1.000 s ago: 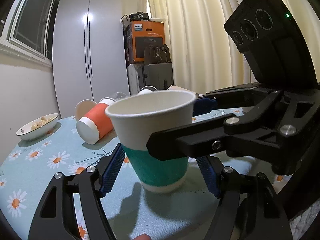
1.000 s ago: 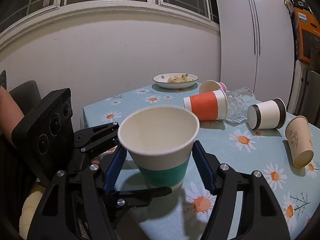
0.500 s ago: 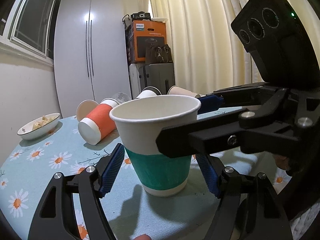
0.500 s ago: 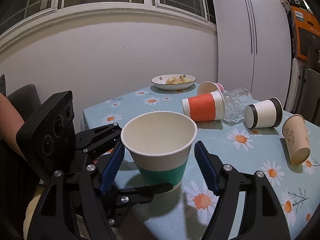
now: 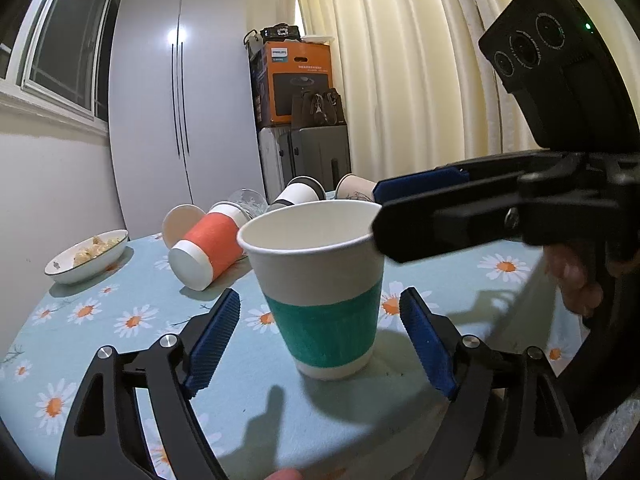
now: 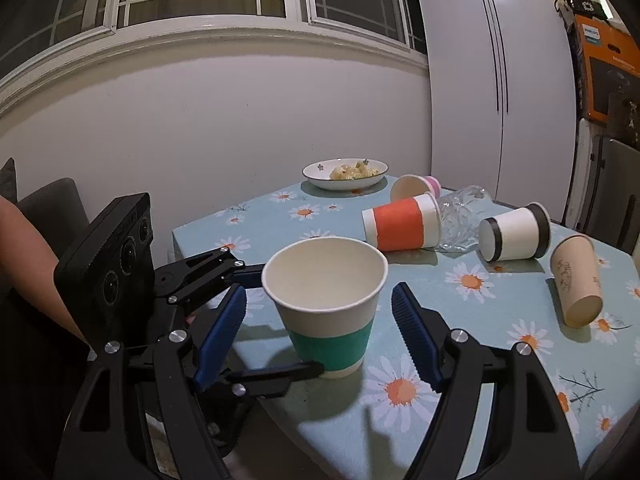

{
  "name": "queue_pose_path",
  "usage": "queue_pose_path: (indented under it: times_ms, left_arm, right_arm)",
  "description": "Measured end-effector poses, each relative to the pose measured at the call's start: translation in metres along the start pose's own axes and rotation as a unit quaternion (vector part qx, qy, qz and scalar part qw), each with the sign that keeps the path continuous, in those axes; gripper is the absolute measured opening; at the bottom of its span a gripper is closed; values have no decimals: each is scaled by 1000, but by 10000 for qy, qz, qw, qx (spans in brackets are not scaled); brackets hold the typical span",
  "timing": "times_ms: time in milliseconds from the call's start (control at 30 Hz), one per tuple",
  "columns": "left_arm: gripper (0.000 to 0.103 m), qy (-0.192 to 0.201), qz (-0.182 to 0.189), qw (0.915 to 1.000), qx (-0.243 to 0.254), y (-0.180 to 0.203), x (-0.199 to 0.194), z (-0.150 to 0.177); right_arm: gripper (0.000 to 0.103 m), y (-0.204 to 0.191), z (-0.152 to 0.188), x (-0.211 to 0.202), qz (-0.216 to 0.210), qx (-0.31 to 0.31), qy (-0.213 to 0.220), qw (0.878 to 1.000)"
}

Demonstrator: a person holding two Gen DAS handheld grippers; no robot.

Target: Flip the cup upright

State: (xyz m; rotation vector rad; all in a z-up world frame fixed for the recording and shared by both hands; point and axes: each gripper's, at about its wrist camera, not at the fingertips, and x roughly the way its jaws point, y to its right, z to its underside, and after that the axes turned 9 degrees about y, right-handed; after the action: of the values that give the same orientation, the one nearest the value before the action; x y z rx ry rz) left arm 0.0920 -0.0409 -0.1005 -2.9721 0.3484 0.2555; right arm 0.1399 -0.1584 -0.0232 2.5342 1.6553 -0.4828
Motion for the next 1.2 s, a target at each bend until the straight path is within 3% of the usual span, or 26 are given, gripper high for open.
queue_pose_path:
  times_ms: [67, 133, 300, 533, 700, 967, 1200]
  left_arm:
    - [92, 6, -27, 10000, 51, -1, -6, -4]
    - [95, 17, -12, 10000, 34, -4, -13, -10]
    - [96, -20, -23, 10000, 14, -6, -33, -22]
    - [96, -120, 72, 9993, -342, -11, -78, -50]
    - [96, -69, 31, 9992, -404, -14, -113, -71]
    - [96, -24, 43, 9972, -750, -19, -170, -101]
    - [96, 165, -144, 9961, -855, -15, -205, -109]
  right_arm:
    - [75, -1, -2, -7, 18, 80, 55, 10000]
    - [77, -3, -5, -14, 60, 114, 120, 9998]
    - [81, -10, -11, -42, 180, 254, 305, 9990]
    - [98, -25, -18, -87, 323, 486, 549, 9968]
    - [98, -44, -22, -110, 483, 495, 657, 9954]
    - [98, -72, -28, -141, 761, 750, 467, 9932]
    - [98, -87, -25, -166, 1326, 936, 562, 9851]
